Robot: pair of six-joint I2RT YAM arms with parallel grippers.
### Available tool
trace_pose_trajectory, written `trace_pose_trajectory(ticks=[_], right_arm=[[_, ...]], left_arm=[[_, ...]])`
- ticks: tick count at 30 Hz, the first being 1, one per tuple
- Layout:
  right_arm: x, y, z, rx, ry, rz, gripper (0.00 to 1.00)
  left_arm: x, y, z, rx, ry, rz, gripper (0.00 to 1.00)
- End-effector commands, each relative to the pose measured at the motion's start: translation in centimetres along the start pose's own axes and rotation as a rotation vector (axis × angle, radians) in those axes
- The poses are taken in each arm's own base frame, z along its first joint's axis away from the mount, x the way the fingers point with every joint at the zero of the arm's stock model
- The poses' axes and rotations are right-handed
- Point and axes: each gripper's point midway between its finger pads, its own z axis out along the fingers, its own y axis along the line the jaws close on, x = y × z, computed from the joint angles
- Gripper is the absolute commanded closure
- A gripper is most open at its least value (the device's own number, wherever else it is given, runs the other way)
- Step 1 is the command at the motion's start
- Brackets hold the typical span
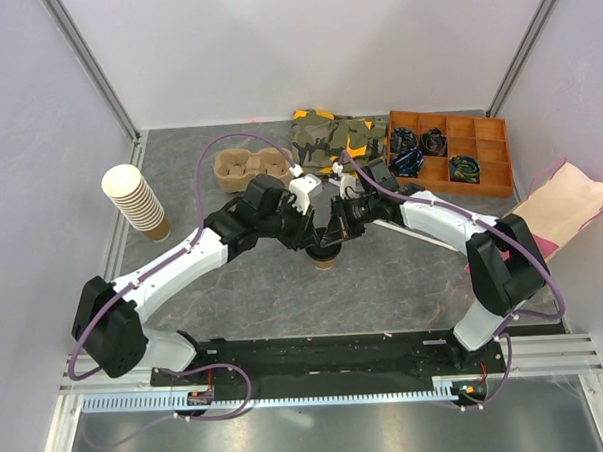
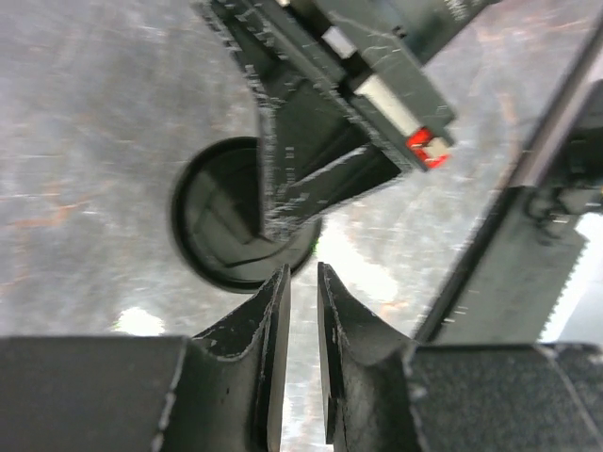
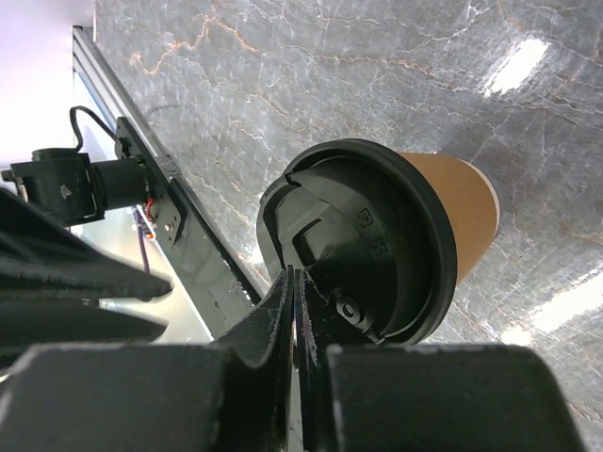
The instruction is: Pack the takeout coffee
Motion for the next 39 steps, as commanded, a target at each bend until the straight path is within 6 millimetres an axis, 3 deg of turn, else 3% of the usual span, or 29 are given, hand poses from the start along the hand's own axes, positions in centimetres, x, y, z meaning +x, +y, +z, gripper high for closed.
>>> trace_pose_trajectory(ticks=[1,8,12,14,17,20,22,25,26,31,35,37,39], right_arm=[[0.2,-1.0,0.5,0.014,0.007,0.021,0.92],[0.6,-1.6,0.7,0.027,0.014,0.031,0.92],[0.7,-2.1,0.7,0.036,0.018,0.042,0.92],[0.6,-2.1,0.8,0.036,0.018,0.039,0.92],[0.6,-2.2,0.7,0.039,0.017,0.038,0.92],[0.3,-2.0,0.7,0.034,0.012,0.029,0.92],[-0.2,-1.4,0.5,0.019,0.004,0.015,0.92],[-1.4,0.1,-0.2,-0.018,-0.025,-0.021,0.89],[-1.7,0.8,-0.5,-0.040,-0.031,-0.028,0.88],[-4.5,5.1,-3.2,-0.120,-0.132,-0.128,0.75],[-4.8,7.5,-5.5,-0.149,-0.183,-0.177,0.61],[-4.6,7.0,-5.8,-0.113,-0.196,-0.179,0.56],[-4.0,5.8,-6.0,-0.044,-0.201,-0.183,0.42]], left_arm=[[-1.8,1.0,-0.2,-0.085,-0.042,0.161,0.75],[0.9,1.8,2.1,-0.085,0.016,0.195,0.75],[4.8,3.2,3.9,-0.103,0.125,0.183,0.76],[5.6,3.4,4.0,-0.106,0.151,0.176,0.76],[4.8,2.9,3.5,-0.095,0.131,0.166,0.76],[2.6,1.4,2.1,-0.062,0.073,0.158,0.73],[1.0,0.1,0.7,-0.027,0.017,0.147,0.69],[-0.3,-1.0,-0.7,0.004,-0.035,0.124,0.54],[-0.8,-1.3,-1.6,0.010,-0.061,0.124,0.44],[-0.3,-0.7,-4.0,0.043,-0.139,-0.010,0.27],[1.4,-0.3,-4.6,0.019,-0.176,-0.052,0.16],[1.7,0.0,-4.9,-0.004,-0.201,-0.048,0.13],[3.0,0.3,-5.0,-0.012,-0.223,-0.023,0.01]])
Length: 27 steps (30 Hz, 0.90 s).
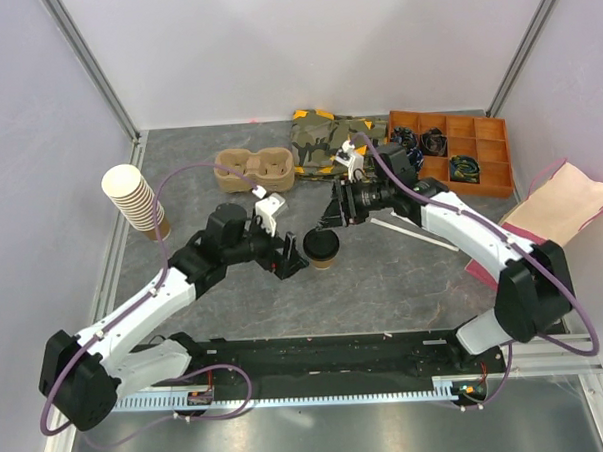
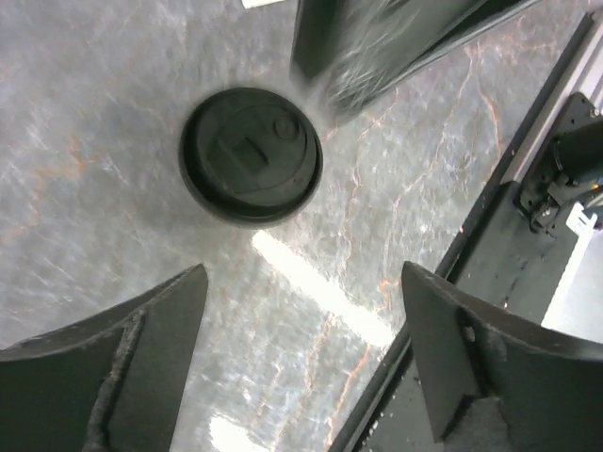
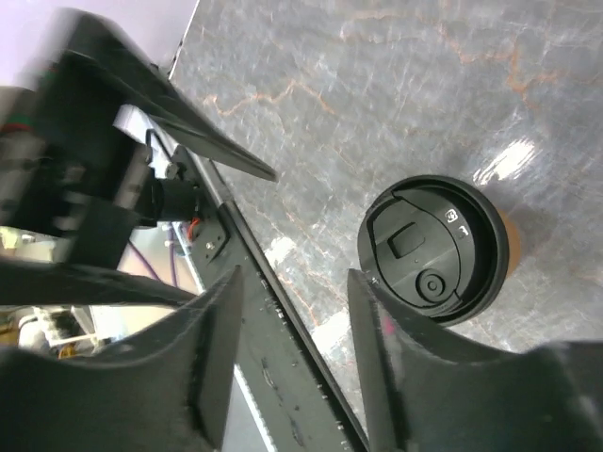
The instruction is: Pack the takeout coffee
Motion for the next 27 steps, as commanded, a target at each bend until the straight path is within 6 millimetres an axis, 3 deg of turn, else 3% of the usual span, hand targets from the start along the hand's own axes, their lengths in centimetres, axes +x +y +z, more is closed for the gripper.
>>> trace_pose_trajectory(ticks=[1,5,10,13,16,18,20,25,27], right_arm=[[-0.9,0.0,-1.8,0.078,-0.057,-0.076,0.39],[1.3,-3.3,-2.2,0.218,-0.019,-0.034,0.34],[3.9,-5.1,-1.3,0.228,0.038,0.034,0.29],[4.0,-5.6,-0.8,0.230,0.049,0.040,0.28],[3.7,-5.9,-0.6,0.233,0.051,0.047,0.27],[3.5,-5.9,-0.4,0.229,0.053,0.051,0.27],[3.4,-5.8,-0.5,0.207,0.056,0.057,0.27],[3.9,-4.7,-1.4,0.160,0.040,0.025,0.28],[5.0,-4.1,-1.6,0.127,0.048,0.051,0.28]], left_arm=[[0.7,0.2,-0.5,-0.014,-0.088,0.005,0.00],[4.0,1.6,-0.6,-0.071,-0.087,0.047,0.00],[5.4,2.2,1.2,-0.138,-0.039,0.027,0.00],[5.5,2.9,2.9,-0.184,0.013,-0.007,0.00],[5.5,2.9,3.9,-0.214,0.032,-0.069,0.01],[6.7,3.2,4.9,-0.232,0.075,-0.104,0.06],[6.2,3.1,5.6,-0.226,0.050,-0.131,0.09],[4.8,1.7,4.9,-0.149,-0.025,-0.114,0.24],[4.6,1.0,4.2,-0.127,-0.042,-0.128,0.32]])
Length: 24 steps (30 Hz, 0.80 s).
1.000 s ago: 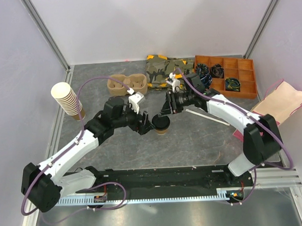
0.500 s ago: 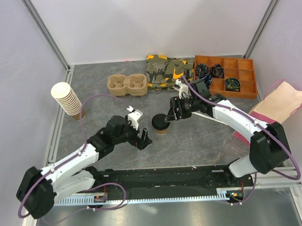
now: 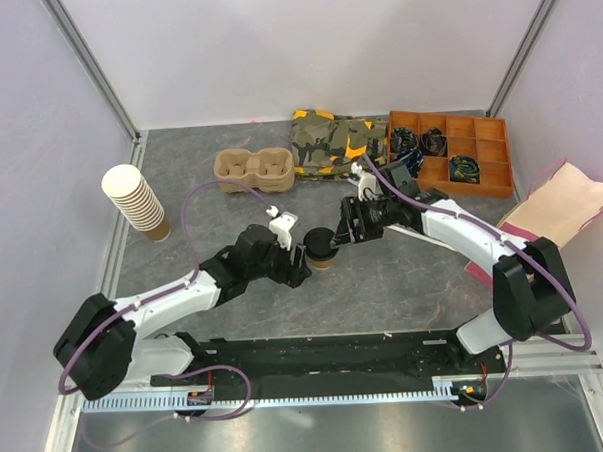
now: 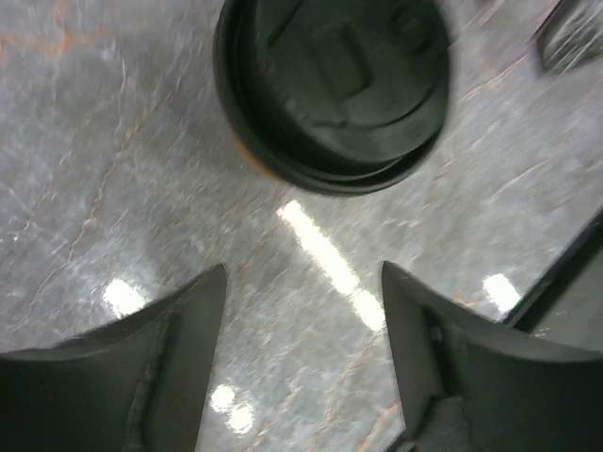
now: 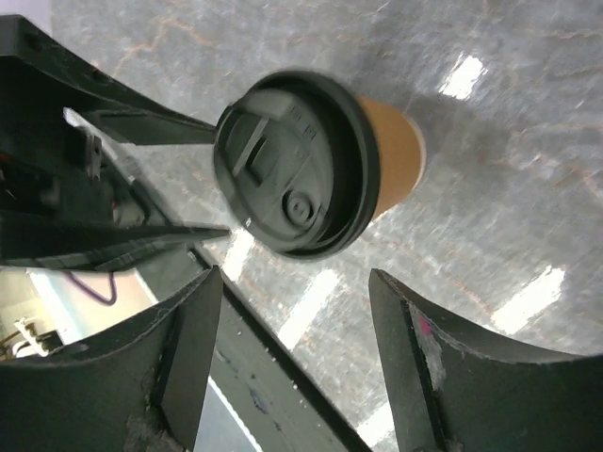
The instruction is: Pack the takeout coffee
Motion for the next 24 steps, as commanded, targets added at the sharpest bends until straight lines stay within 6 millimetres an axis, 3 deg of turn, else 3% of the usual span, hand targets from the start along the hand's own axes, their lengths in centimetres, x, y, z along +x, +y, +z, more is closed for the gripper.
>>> trace_pose_trajectory(ticks=[1,2,6,11,15,17,24], right_arm=[[0.6,1.9,-1.2,-0.098,-0.034,-0.019,0.28],[1.6,1.8,-0.9,-0.109,-0.014,0.016,0.28],[2.6,2.4,0.0,-0.186,-0.026,0.170,0.28],[3.2,2.3,0.7,-0.228,-0.024,0.193,0.34],[4.2,1.4,1.8,-0.233,0.002,0.246,0.45],[4.6,1.1,2.3,-0.239,0.011,0.254,0.47],[6.0,-0.2,3.3,-0.210,0.036,0.313,0.53]], left_arm=[[-2.9,-2.1,-1.6,0.084,-0.129,-0.055,0.35],[-2.8,-2.6,-1.8,0.120,-0.121,-0.083,0.39],[-2.2,-5.0,-2.1,0.259,-0.104,-0.191,0.54],[-2.3,-6.2,-1.8,0.351,-0.111,-0.166,0.63],[-1.8,-5.4,-0.6,0.356,-0.073,-0.241,0.74],[-0.9,-3.9,0.3,0.352,-0.031,-0.323,0.79],[-1.1,-3.1,0.6,0.401,-0.036,-0.469,0.75]])
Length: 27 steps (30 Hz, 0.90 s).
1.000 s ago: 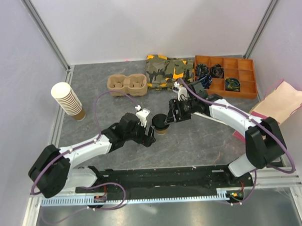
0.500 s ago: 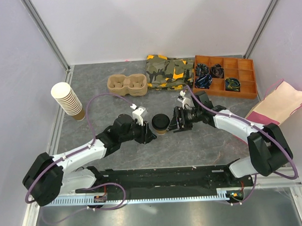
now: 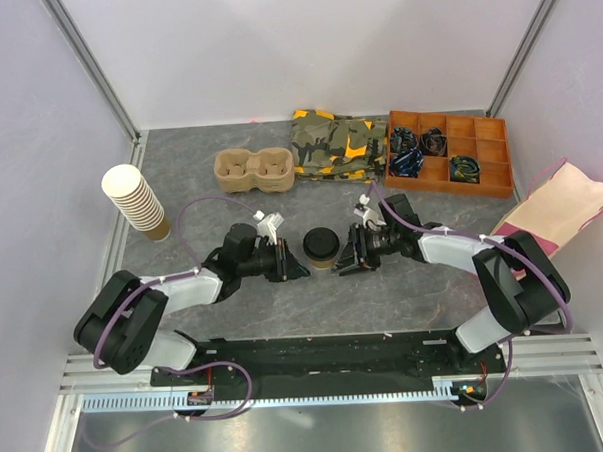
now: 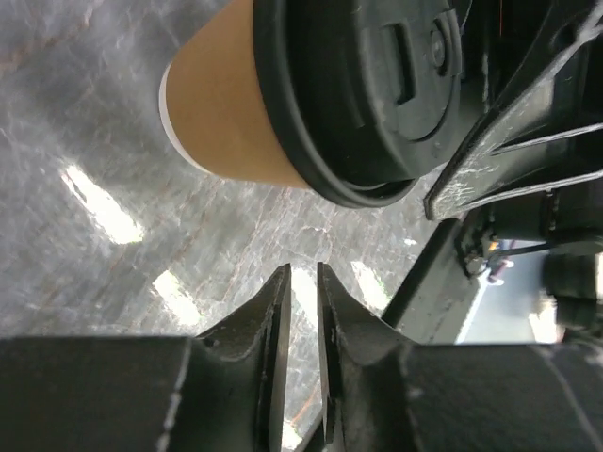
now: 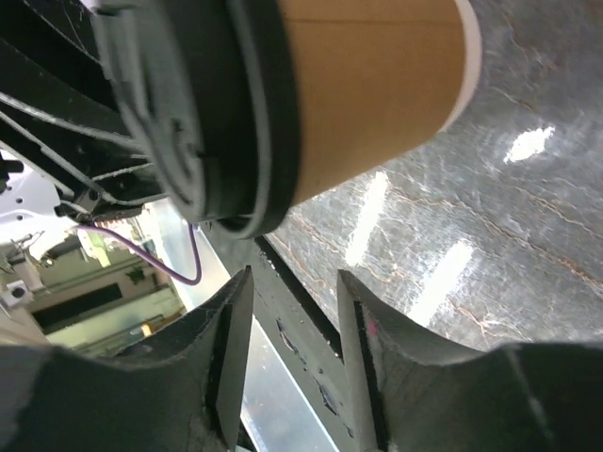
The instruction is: Pack the takeout coffee
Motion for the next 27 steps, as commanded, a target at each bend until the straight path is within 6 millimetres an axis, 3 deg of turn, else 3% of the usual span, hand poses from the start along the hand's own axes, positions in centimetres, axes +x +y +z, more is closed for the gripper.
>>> trace_pose_trajectory(ticks=[1,5,10,23,27], right_arm=[[0.0,-0.3,0.3,-0.023,-0.030,0.021,0.54],[-0.2,-0.7,0.9,-0.033,-0.056,0.080,0.58],[-0.8,-1.5,1.5,-0.010,-0.083,0.139,0.59],[-3.2,-2.5,3.0,-0.011,-0.151,0.201,0.64],[-5.4,-3.0,2.9,-0.004,-0.208,0.215,0.64]], left_arm=[[-1.2,-2.5,0.2,0.119,-0.034,-0.049,0.74],[-1.5,-1.6,0.7,0.079,-0.056,-0.095,0.67],[-1.5,0.9,1.5,-0.034,-0.085,-0.175,0.59],[-4.6,1.7,4.6,-0.043,-0.129,-0.159,0.62],[-6.0,1.7,5.5,-0.039,-0.151,-0.122,0.62]])
